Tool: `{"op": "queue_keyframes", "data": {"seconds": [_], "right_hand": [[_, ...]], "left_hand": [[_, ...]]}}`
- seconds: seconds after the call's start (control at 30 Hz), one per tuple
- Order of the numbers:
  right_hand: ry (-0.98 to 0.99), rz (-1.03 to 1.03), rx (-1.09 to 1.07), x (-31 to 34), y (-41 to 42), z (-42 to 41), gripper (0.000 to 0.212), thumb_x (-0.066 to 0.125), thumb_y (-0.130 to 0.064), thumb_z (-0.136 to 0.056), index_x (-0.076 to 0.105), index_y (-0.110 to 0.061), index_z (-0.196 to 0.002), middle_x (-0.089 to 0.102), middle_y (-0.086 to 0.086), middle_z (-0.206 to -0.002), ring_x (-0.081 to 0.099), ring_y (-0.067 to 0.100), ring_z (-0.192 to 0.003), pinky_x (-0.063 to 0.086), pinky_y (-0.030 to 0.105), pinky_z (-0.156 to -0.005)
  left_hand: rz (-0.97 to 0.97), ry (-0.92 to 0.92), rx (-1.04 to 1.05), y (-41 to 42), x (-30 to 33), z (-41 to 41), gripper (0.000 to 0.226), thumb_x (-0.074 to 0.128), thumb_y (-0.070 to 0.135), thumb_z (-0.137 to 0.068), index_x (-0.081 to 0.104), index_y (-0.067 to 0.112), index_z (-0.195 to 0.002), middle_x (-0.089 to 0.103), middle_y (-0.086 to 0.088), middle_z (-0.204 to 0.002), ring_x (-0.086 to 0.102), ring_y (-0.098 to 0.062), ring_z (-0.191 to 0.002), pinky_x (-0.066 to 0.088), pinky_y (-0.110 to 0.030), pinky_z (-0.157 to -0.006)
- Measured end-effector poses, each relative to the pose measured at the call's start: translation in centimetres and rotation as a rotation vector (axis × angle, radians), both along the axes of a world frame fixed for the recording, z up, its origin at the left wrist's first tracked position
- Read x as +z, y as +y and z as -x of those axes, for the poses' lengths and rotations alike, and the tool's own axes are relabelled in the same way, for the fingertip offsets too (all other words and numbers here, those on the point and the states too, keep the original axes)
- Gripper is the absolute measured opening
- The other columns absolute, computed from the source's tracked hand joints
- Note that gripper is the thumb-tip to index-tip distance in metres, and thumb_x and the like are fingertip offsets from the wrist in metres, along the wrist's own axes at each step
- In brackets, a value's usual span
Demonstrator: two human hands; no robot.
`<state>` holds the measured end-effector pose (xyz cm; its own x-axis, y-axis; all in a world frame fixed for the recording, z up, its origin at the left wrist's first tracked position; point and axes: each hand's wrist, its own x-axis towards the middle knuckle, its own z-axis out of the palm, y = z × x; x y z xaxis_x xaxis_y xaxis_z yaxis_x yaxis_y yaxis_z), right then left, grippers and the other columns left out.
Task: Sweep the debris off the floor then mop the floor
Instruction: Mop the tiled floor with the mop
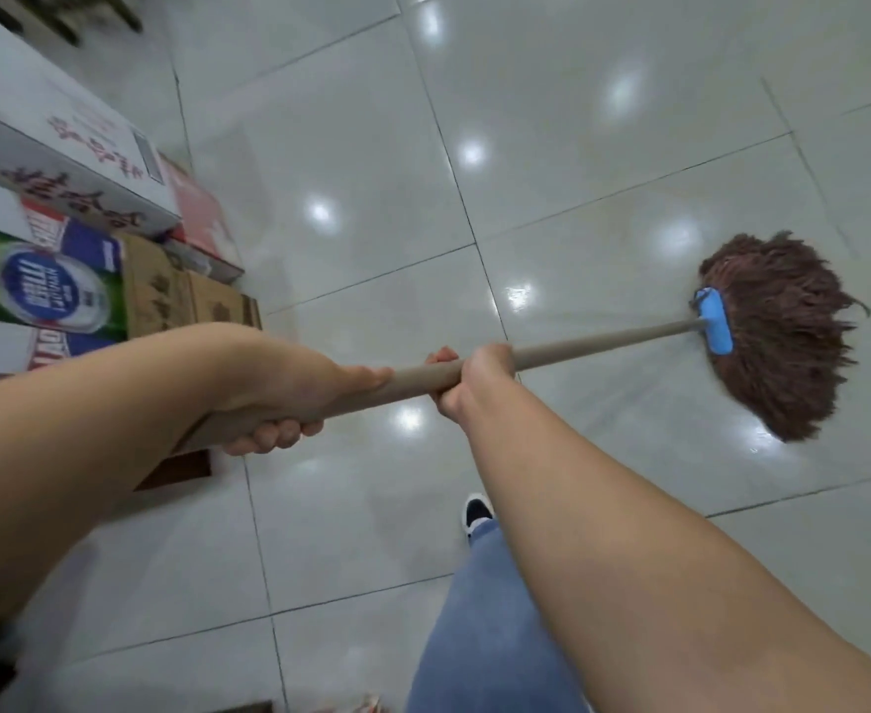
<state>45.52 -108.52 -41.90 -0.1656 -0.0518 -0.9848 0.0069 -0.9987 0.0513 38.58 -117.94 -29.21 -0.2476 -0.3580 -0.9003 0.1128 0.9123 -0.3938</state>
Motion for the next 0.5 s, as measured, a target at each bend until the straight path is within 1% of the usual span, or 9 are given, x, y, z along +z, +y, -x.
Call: {"op": "queue_keyframes", "data": {"seconds": [0.1,0.17,0.23,0.33,0.4,0.5], "right_hand": [[-0.024,-0.005,0.054,-0.2,0.0,1.1,0.036,0.029,-0.042,-0.099,0.039,-0.007,-0.099,0.051,0.01,-0.062,0.046,0.02,-0.047,0.044,0.019,-0.037],[-0.042,-0.01,0.042,-0.5,1.2,1.2,0.04,0.03,-0.045,-0.098,0.04,-0.007,-0.1,0.052,0.01,-0.062,0.047,0.021,-0.048,0.044,0.02,-0.037],[-0.067,-0.007,0.035,-0.7,3.1,1.4,0.04,0.03,-0.045,-0.098,0.041,-0.007,-0.096,0.053,0.01,-0.06,0.047,0.021,-0.045,0.045,0.02,-0.036],[-0.095,0.005,0.012,-1.3,7.3,1.1,0.043,0.031,-0.046,-0.097,0.04,-0.007,-0.081,0.054,0.009,-0.059,0.047,0.019,-0.037,0.045,0.02,-0.036],[-0.113,0.001,-0.025,-2.0,11.0,0.3,0.044,0.033,-0.049,-0.096,0.038,-0.009,-0.077,0.053,0.009,-0.058,0.045,0.017,-0.031,0.046,0.021,-0.037],[-0.127,0.002,-0.075,-3.4,18.1,-1.4,0.046,0.036,-0.053,-0.095,0.038,-0.01,-0.078,0.051,0.008,-0.058,0.043,0.017,-0.036,0.048,0.023,-0.038]], "left_hand": [[-0.002,-0.036,-0.001,-0.2,-0.5,1.1,0.075,0.029,0.088,-0.067,0.039,0.014,-0.064,0.034,0.001,-0.034,0.028,-0.014,-0.023,0.029,-0.009,-0.037],[0.009,-0.053,-0.018,1.2,-0.8,1.4,0.076,0.028,0.088,-0.067,0.039,0.014,-0.064,0.035,0.0,-0.034,0.029,-0.014,-0.023,0.031,-0.01,-0.038],[0.01,-0.059,-0.039,3.3,-1.1,1.6,0.075,0.028,0.088,-0.068,0.038,0.013,-0.064,0.034,0.0,-0.033,0.029,-0.014,-0.023,0.032,-0.01,-0.04],[-0.004,-0.074,-0.047,7.6,-1.5,1.4,0.075,0.026,0.087,-0.07,0.037,0.013,-0.065,0.033,0.001,-0.032,0.029,-0.013,-0.023,0.033,-0.01,-0.04],[-0.032,-0.088,-0.057,11.2,-1.9,0.9,0.074,0.026,0.086,-0.071,0.038,0.013,-0.067,0.033,0.001,-0.033,0.029,-0.014,-0.024,0.033,-0.01,-0.04],[-0.092,-0.108,-0.064,18.1,-3.2,-0.8,0.074,0.026,0.084,-0.073,0.04,0.012,-0.069,0.034,0.002,-0.033,0.031,-0.014,-0.025,0.032,-0.01,-0.04]]}}
